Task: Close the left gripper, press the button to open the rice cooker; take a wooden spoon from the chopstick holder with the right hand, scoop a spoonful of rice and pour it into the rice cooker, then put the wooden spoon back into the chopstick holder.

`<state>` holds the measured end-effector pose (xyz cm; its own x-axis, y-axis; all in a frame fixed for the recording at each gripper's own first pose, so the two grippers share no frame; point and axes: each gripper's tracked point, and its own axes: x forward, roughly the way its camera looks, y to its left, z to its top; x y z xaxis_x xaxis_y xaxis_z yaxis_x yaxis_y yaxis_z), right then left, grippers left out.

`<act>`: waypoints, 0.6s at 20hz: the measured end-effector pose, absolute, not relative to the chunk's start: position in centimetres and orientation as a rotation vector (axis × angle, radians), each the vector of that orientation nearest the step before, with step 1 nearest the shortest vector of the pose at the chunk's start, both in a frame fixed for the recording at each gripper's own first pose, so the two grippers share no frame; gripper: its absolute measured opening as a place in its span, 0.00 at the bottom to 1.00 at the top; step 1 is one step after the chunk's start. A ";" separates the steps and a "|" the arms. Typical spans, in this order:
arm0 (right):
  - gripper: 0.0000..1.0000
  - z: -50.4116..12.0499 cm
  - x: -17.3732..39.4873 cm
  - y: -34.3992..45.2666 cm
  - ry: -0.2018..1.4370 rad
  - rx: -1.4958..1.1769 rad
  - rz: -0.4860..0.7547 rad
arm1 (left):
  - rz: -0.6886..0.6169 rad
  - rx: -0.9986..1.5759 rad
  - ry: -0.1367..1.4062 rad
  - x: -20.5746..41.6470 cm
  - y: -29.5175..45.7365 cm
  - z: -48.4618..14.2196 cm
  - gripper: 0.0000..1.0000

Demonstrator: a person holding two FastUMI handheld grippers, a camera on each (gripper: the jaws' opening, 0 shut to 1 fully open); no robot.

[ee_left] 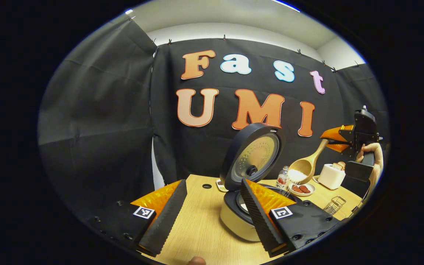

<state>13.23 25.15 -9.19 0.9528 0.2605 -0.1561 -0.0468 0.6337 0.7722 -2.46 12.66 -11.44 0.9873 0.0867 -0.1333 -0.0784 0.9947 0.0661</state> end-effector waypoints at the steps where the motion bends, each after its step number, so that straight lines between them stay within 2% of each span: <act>1: 0.02 -9.3 13.4 25.3 0.262 0.859 0.180 | 0.083 0.063 0.136 -2.5 12.7 -11.5 0.98; 12: 0.02 -8.1 13.7 27.0 0.197 0.658 0.218 | 0.083 0.085 0.121 -2.7 12.2 -10.9 0.98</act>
